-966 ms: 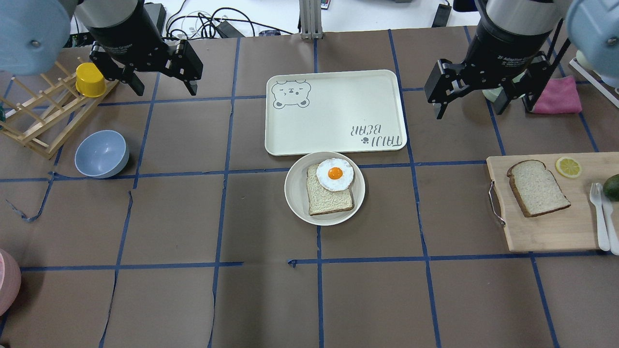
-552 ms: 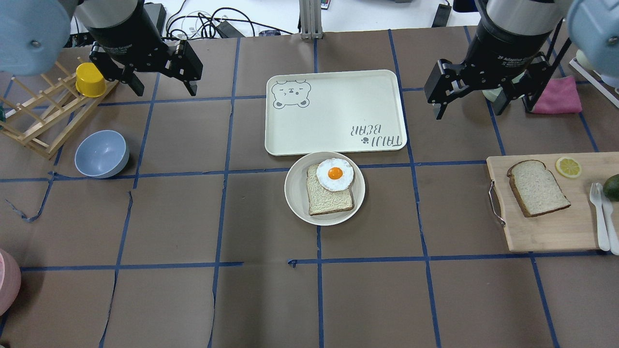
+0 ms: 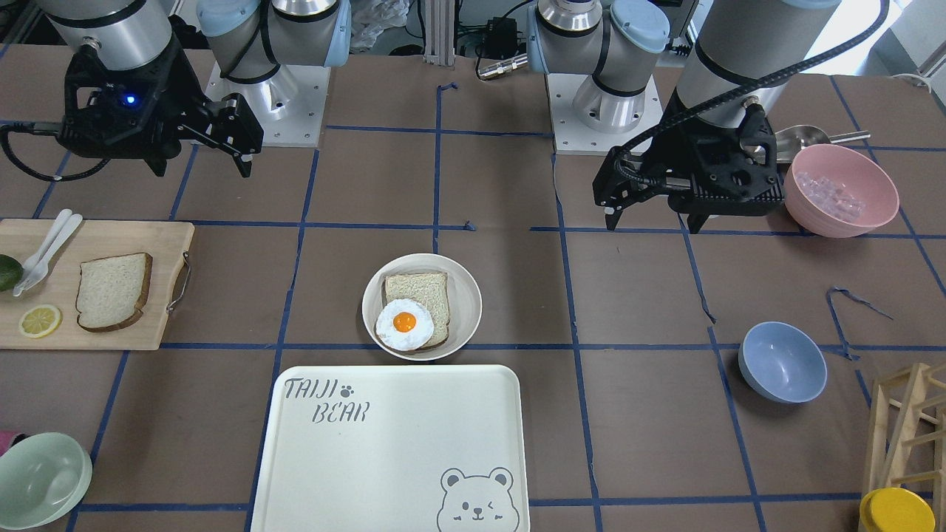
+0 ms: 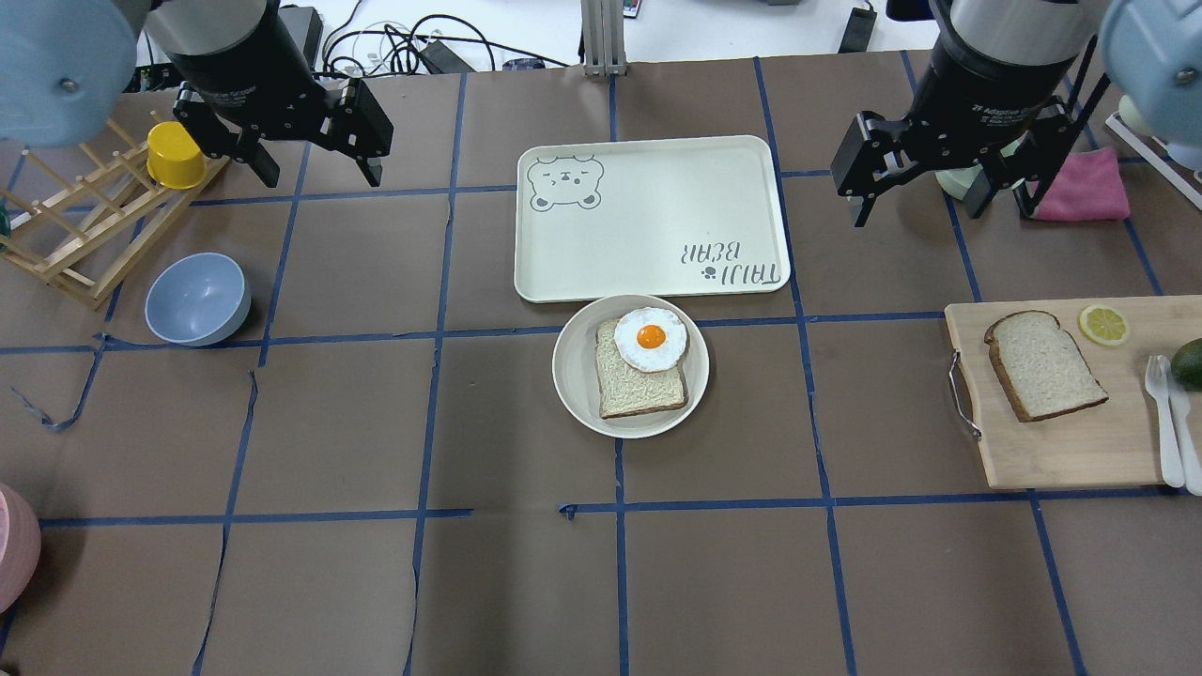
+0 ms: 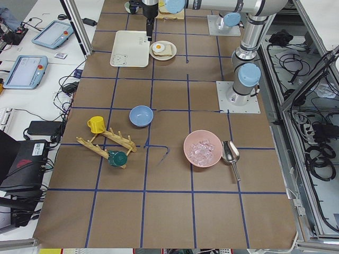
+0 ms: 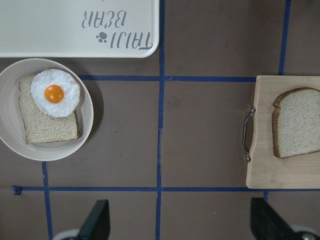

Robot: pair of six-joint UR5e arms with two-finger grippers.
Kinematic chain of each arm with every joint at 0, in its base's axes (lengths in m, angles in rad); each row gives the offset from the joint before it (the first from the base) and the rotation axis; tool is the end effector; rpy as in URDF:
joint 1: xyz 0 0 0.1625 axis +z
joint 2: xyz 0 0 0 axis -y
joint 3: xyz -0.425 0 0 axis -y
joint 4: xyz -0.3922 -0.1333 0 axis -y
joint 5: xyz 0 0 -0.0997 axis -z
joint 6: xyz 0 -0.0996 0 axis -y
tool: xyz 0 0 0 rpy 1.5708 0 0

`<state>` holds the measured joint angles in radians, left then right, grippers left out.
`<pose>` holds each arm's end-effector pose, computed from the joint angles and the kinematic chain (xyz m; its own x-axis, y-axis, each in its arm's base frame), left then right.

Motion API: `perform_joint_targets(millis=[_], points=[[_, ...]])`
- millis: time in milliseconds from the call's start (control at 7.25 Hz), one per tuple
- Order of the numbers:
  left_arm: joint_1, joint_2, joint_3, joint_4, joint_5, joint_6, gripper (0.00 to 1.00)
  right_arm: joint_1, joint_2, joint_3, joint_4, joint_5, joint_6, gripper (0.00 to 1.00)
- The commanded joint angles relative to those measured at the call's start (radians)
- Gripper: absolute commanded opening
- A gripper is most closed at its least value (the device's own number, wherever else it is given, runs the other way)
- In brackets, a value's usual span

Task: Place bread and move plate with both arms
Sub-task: 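Move the right gripper down over the bread slice on the wooden board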

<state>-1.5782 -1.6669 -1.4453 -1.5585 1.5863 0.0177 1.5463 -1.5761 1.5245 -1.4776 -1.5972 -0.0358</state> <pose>-0.1357 -0.5356 0.5017 -0.9996 0.0244 -0.0162 0.0251 0.9988 -0.0414 0.1188 -0.4880 0.5041 -0.9996 -0.0124 0.0249 -0.0113 0.9990 0.0425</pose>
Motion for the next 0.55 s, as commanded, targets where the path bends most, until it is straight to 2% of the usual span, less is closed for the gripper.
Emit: perform_joint_targets(millis=[0, 138, 414], points=[[0.0, -0.001, 0.002, 0.002, 0.0, 0.001, 1.0, -0.096, 0.016, 0.015, -0.019, -0.024, 0.005, 1.0], [0.0, -0.001, 0.0, 0.002, 0.0, 0.001, 1.0, -0.154, 0.025, 0.067, -0.018, -0.017, 0.005, 1.0], [-0.002, 0.001, 0.0, 0.002, 0.0, 0.001, 1.0, -0.19, 0.073, 0.187, -0.09, -0.027, 0.004, 1.0]])
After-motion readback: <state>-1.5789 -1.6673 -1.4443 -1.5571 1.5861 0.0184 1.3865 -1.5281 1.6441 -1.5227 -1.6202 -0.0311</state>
